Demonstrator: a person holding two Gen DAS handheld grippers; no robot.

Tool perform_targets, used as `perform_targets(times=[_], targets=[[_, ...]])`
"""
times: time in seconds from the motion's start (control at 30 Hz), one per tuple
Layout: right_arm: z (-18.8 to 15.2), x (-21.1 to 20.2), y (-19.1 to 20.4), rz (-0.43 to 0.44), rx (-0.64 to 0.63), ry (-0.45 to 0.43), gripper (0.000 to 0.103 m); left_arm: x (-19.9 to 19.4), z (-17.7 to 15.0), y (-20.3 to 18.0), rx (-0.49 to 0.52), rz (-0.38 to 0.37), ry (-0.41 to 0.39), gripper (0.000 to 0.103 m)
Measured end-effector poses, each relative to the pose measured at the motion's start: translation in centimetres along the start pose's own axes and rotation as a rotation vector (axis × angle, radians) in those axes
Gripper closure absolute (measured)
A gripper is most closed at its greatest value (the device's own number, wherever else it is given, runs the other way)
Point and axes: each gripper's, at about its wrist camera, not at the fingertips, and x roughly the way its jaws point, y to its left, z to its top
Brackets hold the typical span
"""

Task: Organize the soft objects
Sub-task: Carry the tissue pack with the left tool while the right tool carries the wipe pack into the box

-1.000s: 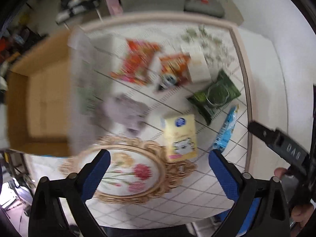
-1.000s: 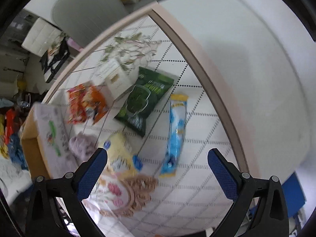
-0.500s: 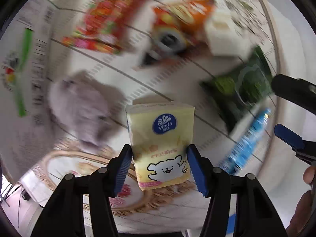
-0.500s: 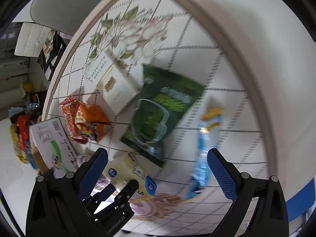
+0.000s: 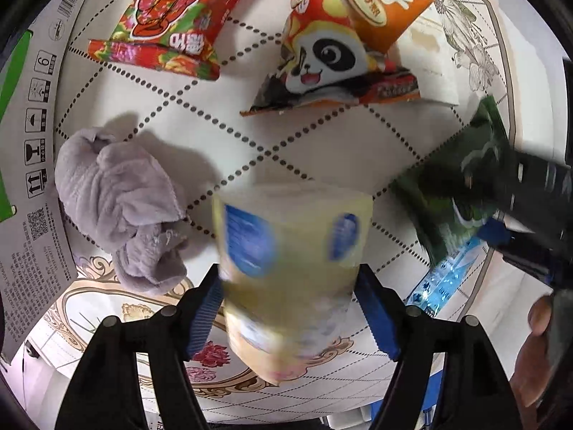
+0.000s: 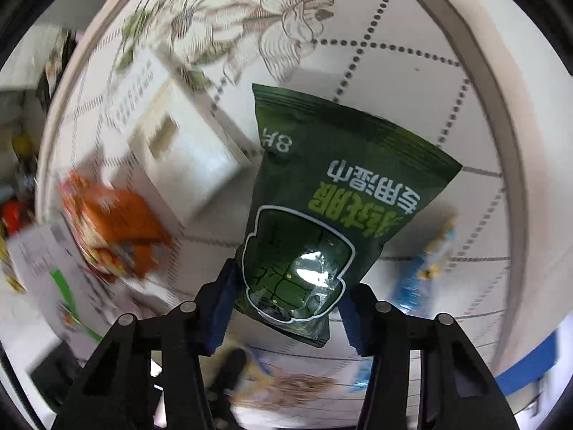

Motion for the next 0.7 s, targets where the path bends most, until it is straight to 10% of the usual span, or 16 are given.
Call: perform_targets(times=[0.13,0.33,0.47,0.7], targets=[[-1.9,1.0,0.7,-0.076,-0.116,0.048,0.049,0.5,-0.5,0.6,-0.006,-0.048,-0.002,0.032],[-1.9,2.0,1.9,-0.087,-0.076,0.017,0.029,2.6,-1.1,0.0,0.058,0.078,-0.017,0.037],[-2.9,1.9,3.6,-0.164,-0.109,-0.033,0.053,2.2,-1.7,0.7,0.054,0.068,-0.034,0.041],[-6.3,-0.1,4.5,-0.06,-0.106,-0.069,0.062,-2.5,-5.1,2.1,0.101,0.074,-0.147,0.042]])
